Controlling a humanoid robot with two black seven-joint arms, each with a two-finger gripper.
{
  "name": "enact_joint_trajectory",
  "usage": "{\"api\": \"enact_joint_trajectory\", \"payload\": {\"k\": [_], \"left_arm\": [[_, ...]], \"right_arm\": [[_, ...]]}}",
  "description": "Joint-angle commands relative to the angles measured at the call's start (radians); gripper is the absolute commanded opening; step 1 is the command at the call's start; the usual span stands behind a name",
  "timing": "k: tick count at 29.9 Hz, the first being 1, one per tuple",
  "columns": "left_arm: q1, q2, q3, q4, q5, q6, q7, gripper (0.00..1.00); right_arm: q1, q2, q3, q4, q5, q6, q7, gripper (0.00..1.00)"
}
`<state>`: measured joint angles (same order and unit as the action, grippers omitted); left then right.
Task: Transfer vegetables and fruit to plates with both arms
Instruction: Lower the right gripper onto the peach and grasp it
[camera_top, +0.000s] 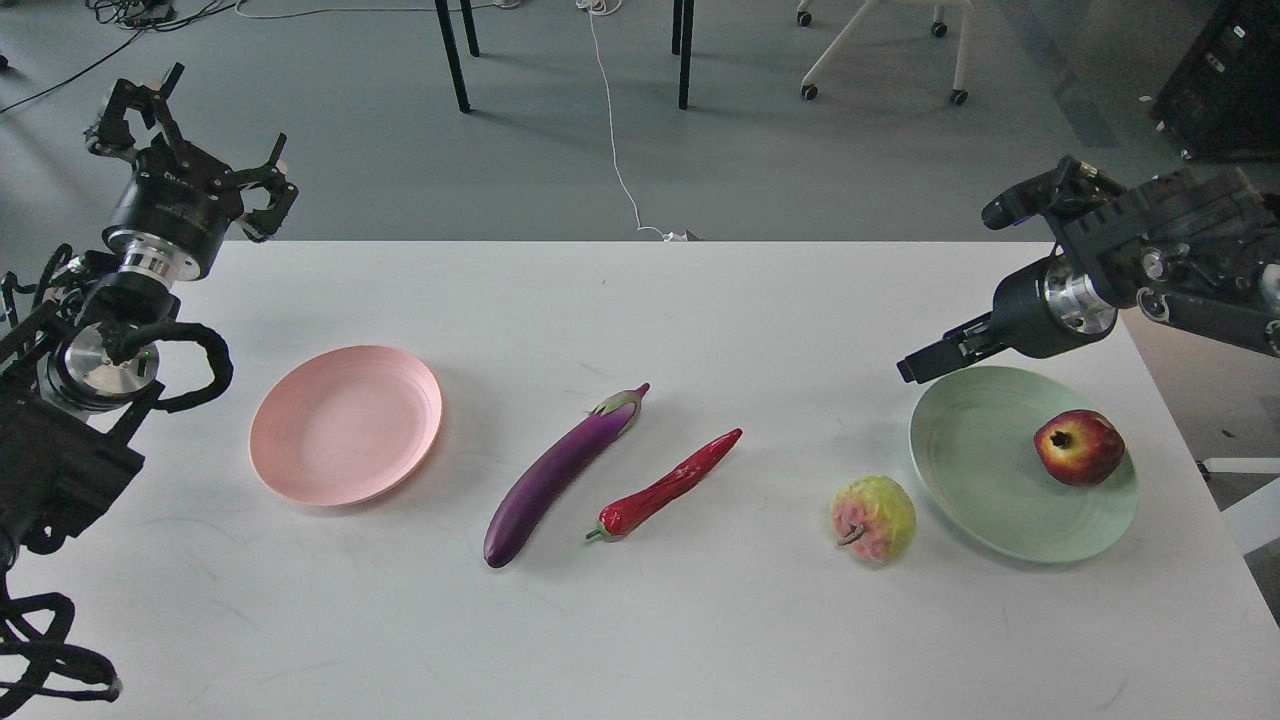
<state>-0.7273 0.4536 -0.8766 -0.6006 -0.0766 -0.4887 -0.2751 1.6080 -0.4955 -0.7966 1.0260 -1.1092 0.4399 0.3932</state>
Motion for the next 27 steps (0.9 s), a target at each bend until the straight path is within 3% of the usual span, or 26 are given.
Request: {"api": "enact_joint_trajectory", "payload": {"k": [1, 10, 18, 25, 27], "left_arm": [[0.0, 0.002, -0.002, 0.001, 0.0, 0.0, -0.003, 0.98], [0.0, 0.008, -0.002, 0.001, 0.0, 0.0, -0.003, 0.98], [0.009, 0.022, -0.001, 0.001, 0.0, 0.0, -0.004, 0.98], [0.012, 0.023, 0.001, 0.001, 0.0, 0.0, -0.004, 0.98], [0.012, 0.025, 0.001, 0.001, 0.0, 0.0, -0.004, 0.98]], "right_arm": [[0.007, 0.058, -0.006, 0.051, 0.002, 0.005, 0.001, 0.98], [-0.037, 0.159, -0.059, 0.063, 0.009, 0.003, 0.029, 0.91], [-0.072, 0.158, -0.076, 0.069, 0.002, 0.005, 0.041, 0.88], [-0.102, 0.167, -0.102, 0.069, 0.002, 0.003, 0.044, 0.67], [-0.1, 0.167, -0.104, 0.068, 0.0, 0.005, 0.045, 0.56]]}}
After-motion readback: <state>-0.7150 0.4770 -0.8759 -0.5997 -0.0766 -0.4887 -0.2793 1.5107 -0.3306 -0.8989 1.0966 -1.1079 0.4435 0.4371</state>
